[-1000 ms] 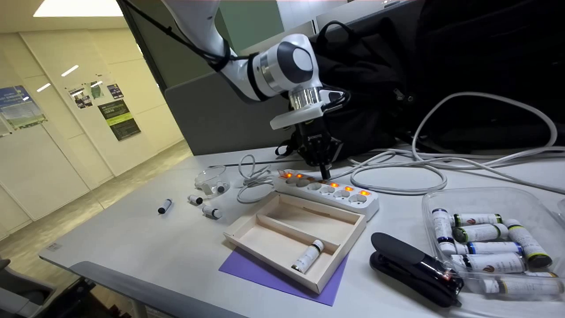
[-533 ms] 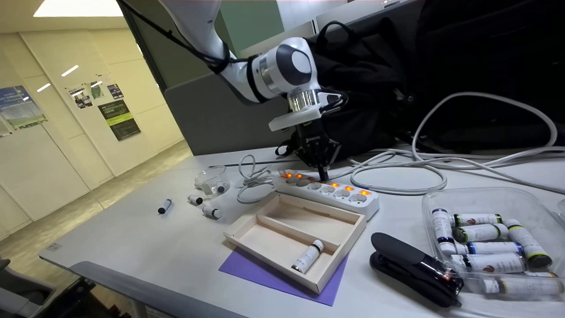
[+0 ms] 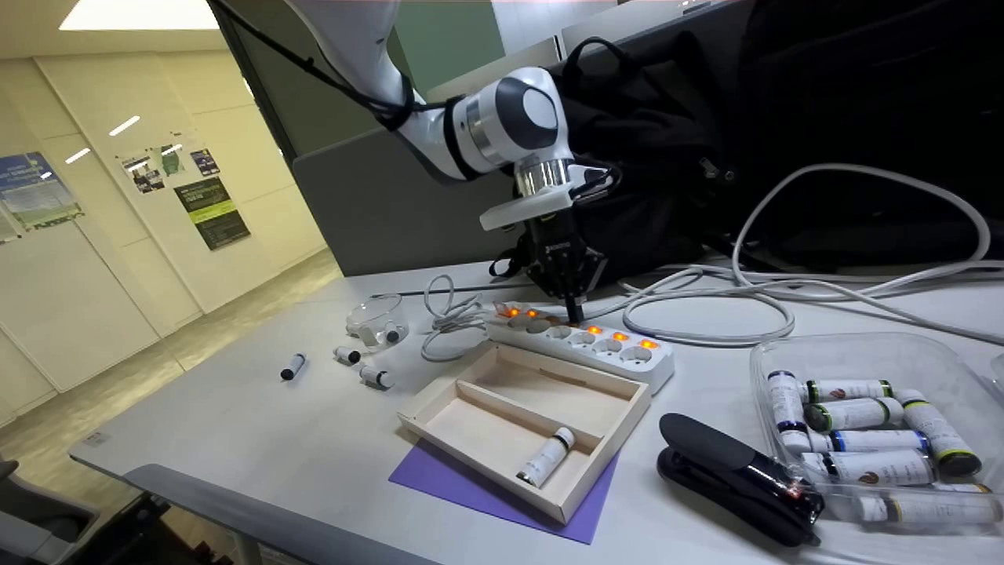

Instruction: Switch on the fourth switch from the right

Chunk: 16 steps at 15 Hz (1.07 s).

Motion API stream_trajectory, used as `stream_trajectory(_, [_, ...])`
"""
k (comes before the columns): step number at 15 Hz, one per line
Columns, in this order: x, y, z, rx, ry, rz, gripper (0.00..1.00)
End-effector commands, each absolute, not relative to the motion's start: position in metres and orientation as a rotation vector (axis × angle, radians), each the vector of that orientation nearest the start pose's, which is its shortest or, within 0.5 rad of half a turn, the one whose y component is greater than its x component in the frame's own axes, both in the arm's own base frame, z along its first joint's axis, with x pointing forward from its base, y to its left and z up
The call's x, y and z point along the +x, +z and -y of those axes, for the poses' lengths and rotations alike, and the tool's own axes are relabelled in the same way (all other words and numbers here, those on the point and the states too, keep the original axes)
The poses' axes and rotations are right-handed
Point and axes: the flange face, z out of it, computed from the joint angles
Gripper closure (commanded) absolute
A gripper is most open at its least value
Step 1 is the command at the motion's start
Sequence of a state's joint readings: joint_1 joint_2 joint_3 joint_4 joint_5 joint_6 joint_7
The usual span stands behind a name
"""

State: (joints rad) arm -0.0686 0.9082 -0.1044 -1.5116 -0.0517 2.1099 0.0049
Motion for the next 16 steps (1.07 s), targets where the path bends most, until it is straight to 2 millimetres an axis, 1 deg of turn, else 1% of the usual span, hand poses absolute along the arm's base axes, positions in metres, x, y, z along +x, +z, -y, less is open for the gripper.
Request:
stream_trajectory(1, [0.654,0.082,0.119,-3.158,0.637,-0.268,1.00])
stream_trajectory(7, [0.653,0.071,0.126,-3.157,0.682,-0.297,1.00])
stream_trajectory(9, [0.654,0.072,0.125,-3.160,0.680,-0.301,1.00])
stream_trajectory(11, [0.661,0.084,0.123,-3.158,0.650,-0.303,1.00])
stream_trajectory(16, [0.679,0.134,0.116,-3.149,0.547,-0.275,1.00])
